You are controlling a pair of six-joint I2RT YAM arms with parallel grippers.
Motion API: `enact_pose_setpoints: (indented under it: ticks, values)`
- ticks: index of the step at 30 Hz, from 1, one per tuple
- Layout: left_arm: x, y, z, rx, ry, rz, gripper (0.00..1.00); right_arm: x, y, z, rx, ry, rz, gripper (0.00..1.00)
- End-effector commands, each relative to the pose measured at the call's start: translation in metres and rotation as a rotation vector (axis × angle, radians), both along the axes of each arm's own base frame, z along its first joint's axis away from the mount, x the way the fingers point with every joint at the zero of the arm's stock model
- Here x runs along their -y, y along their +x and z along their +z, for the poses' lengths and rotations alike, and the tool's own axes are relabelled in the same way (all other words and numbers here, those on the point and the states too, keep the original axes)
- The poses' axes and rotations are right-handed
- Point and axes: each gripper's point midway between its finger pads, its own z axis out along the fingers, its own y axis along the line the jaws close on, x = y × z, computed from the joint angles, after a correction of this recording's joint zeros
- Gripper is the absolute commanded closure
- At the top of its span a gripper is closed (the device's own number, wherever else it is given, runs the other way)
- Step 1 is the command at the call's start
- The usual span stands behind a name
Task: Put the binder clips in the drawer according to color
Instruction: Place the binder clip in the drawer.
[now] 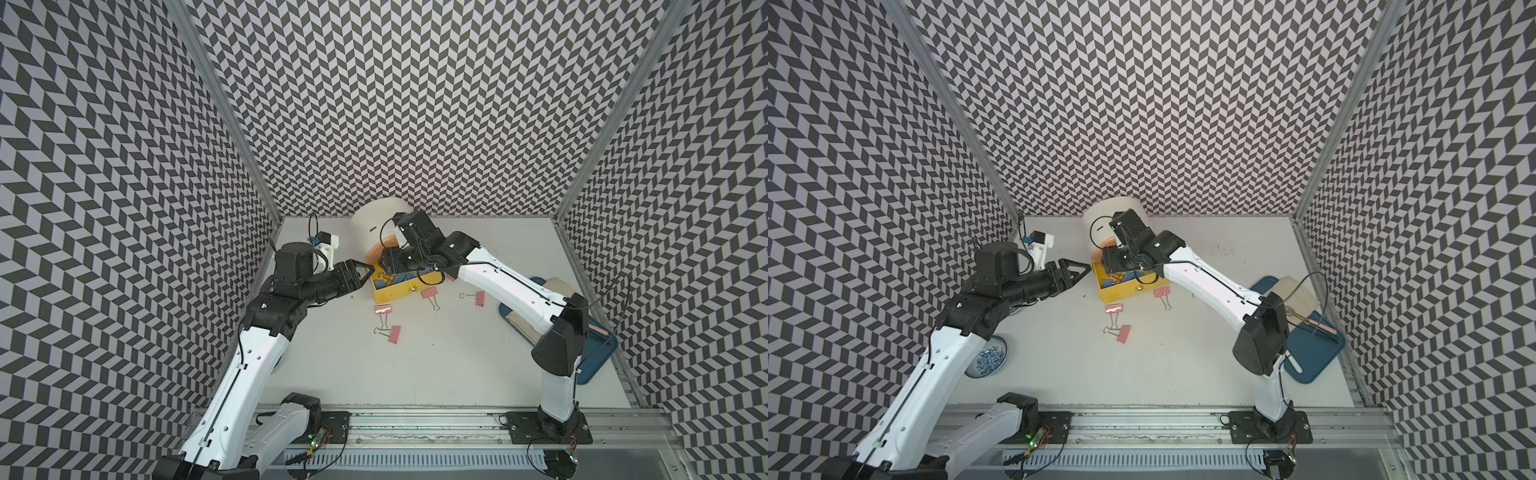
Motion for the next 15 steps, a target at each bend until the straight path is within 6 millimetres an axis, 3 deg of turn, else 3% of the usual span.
enact_pose_setpoints:
  ticks: [1,8,15]
  values:
    - [-0.001,-0.008,0.006,0.011,-0.017,-0.004,0.39,0.012,-0.004,0.037,0.057,0.059,-0.006,0.41]
    - [0.008,-0.021,-0.007,-0.027,-0.044,-0.031,0.44,0.045,-0.016,0.034,0.058,0.029,-0.029,0.52]
    - [0.025,-0.040,-0.033,-0.090,-0.063,-0.055,0.50,0.084,-0.034,0.006,-0.028,0.024,-0.050,0.59]
